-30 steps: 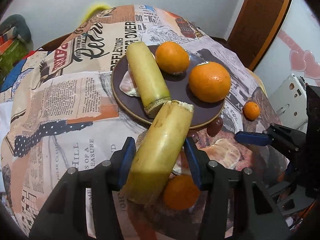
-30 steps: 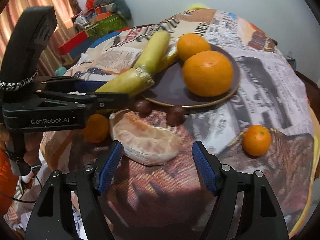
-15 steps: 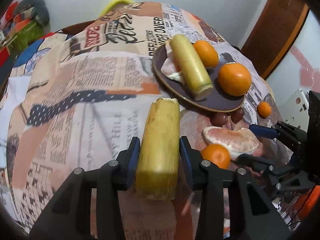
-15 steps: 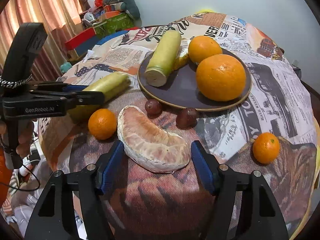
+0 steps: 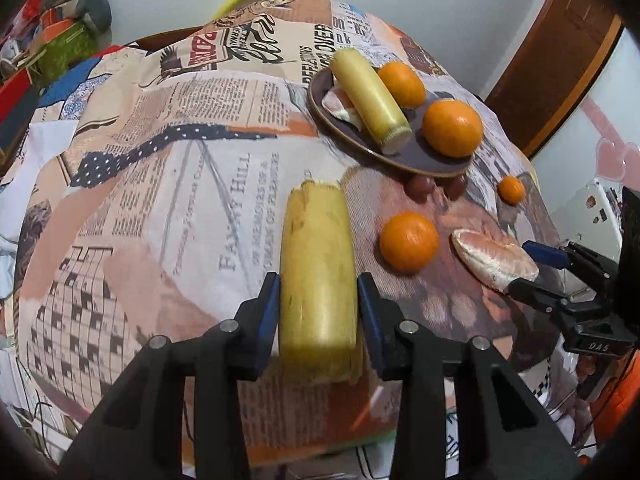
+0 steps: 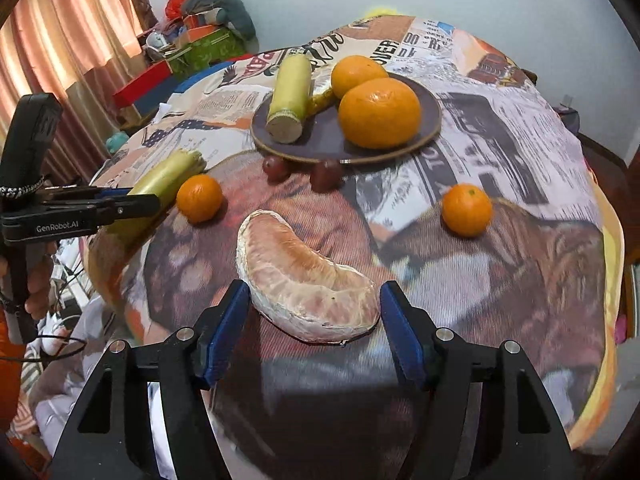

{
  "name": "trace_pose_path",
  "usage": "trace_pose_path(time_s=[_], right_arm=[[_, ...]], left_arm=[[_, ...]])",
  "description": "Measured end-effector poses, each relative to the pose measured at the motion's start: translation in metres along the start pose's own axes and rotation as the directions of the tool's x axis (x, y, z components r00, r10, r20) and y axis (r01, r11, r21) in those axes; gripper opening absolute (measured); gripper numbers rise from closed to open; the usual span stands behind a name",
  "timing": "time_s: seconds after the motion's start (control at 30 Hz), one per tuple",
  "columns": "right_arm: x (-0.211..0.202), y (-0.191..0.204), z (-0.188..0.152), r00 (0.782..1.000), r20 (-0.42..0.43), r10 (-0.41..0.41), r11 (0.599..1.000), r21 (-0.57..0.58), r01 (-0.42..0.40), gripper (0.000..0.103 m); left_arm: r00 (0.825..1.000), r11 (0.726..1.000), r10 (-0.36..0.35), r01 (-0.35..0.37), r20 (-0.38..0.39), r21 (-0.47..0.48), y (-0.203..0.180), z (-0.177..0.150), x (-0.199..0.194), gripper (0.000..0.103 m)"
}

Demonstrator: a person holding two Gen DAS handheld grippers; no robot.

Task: Organize fruits
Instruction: 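Lift the second cylinder with the left tool while the right tool grasps the pomelo segment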

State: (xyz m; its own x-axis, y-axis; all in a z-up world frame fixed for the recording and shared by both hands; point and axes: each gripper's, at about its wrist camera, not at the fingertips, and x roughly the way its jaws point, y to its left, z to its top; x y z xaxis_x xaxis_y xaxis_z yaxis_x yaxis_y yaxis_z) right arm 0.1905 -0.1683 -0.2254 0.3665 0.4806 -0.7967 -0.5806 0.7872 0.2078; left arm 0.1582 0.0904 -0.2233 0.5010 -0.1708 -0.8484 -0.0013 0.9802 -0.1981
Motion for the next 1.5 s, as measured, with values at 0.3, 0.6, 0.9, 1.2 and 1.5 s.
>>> trace_pose_path(time_s=[0.3, 0.6, 0.9, 1.2, 1.5], right_arm=[[-0.007, 0.007, 0.007, 1.000, 0.022, -0.014, 0.999, -0.052, 0.015, 0.065], [0.028, 0.027, 0.020, 0.997, -0.078, 0.013, 0.981, -0.194, -0.028, 0.065], [0.034, 0.016, 0.026, 0.998, -0.063, 0.024, 0.986, -0.160, -0.034, 0.043], [0.018, 0.011, 0.030, 0.999, 0.002, 0.043, 0.996, -0.074, -0.043, 0.041], [-0.010, 0.003, 0.042, 0.993, 0.112, 0.034, 0.999, -0.018, -0.032, 0.040]], left_arm=[[1.000, 1.000, 0.013, -0.013, -0.028, 0.019, -0.002, 0.007, 0.005, 0.038], [0.999, 0.999, 0.021, -0.020, -0.026, 0.038, -0.003, 0.019, 0.019, 0.038], [1.000, 0.999, 0.024, -0.023, -0.014, 0.026, -0.002, 0.029, 0.026, 0.038], [0.999, 0.999, 0.035, -0.035, 0.020, 0.018, -0.006, 0.031, 0.014, 0.038], [0.991, 0.999, 0.020, -0.025, 0.136, 0.035, -0.022, 0.042, -0.031, 0.038]])
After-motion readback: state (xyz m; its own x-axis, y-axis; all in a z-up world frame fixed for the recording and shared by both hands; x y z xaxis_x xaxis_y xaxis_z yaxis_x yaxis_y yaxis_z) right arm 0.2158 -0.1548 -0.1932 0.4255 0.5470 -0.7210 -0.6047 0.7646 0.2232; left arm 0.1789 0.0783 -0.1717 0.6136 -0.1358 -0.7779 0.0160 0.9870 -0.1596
